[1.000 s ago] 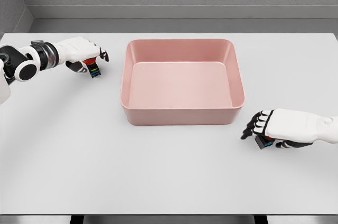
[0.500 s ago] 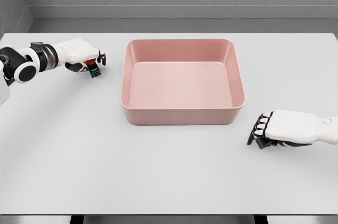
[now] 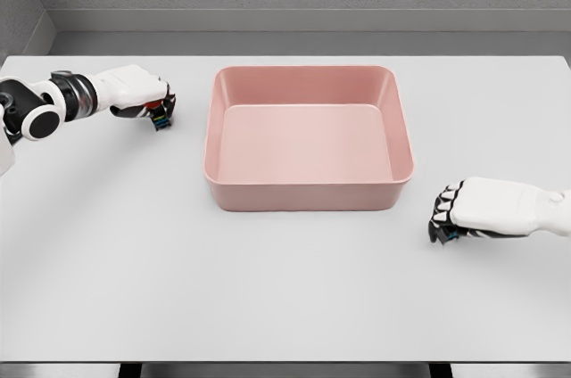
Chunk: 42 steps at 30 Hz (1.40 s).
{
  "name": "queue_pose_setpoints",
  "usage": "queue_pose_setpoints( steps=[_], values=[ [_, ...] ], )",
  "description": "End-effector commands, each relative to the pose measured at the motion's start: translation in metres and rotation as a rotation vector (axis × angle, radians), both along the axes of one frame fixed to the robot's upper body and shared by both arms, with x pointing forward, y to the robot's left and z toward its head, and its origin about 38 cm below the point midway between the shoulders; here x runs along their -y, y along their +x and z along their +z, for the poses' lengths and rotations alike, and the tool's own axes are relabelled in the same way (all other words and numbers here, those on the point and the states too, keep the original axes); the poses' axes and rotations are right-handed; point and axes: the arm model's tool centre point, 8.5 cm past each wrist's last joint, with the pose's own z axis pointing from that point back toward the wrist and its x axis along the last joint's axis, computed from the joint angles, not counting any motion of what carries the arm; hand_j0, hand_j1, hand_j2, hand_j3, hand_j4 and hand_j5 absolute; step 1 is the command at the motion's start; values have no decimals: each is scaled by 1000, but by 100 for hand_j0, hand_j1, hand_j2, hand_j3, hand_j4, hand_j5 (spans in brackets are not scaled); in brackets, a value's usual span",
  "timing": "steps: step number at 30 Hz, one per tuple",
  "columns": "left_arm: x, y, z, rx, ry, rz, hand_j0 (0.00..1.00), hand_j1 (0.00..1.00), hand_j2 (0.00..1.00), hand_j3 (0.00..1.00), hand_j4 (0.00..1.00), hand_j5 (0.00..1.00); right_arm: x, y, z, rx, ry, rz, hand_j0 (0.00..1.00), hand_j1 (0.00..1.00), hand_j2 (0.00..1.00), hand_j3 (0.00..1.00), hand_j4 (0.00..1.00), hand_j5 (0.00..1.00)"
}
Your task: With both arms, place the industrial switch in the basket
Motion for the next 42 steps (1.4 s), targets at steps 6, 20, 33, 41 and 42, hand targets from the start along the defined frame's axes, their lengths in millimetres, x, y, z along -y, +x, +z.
queue_pose_setpoints(
  steps=[6, 20, 33, 41, 42],
  values=[
    [2, -1, 17, 21, -8, -59, 45, 45, 45, 45, 45, 45, 5, 7, 14, 42, 12, -21, 47, 47, 47, 47, 47, 47],
    [23, -3, 95, 108, -93, -238, 45, 45, 45, 45, 45, 45, 13, 26, 54, 166, 50, -60, 44, 44, 44, 44, 44, 44],
    [66, -6, 139, 168, -154, -377, 45, 45, 45, 45, 45, 45, -9, 43, 64, 222, 142, -46, 44, 44, 44, 44, 44, 44],
    [100, -16, 122, 129, -152, -461, 46, 46, 46, 46, 46, 46, -8, 49, 78, 255, 172, -55, 44, 44, 44, 44, 44, 44],
    [101, -16, 119, 124, -150, -463, 46, 46, 46, 46, 46, 46, -10, 50, 81, 260, 181, -52, 44, 44, 44, 44, 44, 44]
  ],
)
